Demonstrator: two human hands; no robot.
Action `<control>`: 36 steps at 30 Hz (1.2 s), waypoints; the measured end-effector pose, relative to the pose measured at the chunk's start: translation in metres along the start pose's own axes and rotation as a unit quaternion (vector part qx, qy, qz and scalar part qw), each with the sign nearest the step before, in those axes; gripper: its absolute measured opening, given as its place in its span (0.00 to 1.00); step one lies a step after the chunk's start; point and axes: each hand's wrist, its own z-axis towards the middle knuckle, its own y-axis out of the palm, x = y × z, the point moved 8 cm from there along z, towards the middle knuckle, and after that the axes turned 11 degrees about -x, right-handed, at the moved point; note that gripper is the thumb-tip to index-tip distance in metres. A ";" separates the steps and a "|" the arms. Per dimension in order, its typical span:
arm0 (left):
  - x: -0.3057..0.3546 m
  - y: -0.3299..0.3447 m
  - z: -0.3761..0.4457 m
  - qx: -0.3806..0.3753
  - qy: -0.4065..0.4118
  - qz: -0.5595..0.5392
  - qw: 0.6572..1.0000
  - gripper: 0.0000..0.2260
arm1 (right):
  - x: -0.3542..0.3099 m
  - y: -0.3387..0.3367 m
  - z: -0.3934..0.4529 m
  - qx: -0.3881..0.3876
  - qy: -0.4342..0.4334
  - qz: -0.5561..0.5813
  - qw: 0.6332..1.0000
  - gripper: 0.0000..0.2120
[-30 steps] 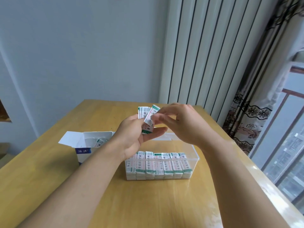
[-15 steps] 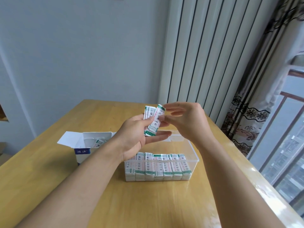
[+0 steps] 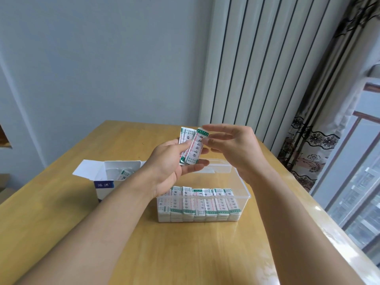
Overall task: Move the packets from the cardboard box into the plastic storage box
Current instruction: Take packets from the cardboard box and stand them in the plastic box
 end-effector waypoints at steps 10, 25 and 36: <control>-0.003 -0.006 0.002 0.028 -0.017 0.001 0.999 0.12 | 0.003 0.000 0.001 0.039 -0.011 0.067 0.997 0.05; -0.005 -0.013 0.001 0.060 -0.004 -0.014 0.998 0.12 | 0.009 -0.003 0.002 0.013 0.014 0.160 0.987 0.03; 0.013 -0.028 0.005 0.134 0.107 0.052 0.984 0.11 | 0.060 0.019 0.006 -0.160 0.162 -0.075 0.971 0.03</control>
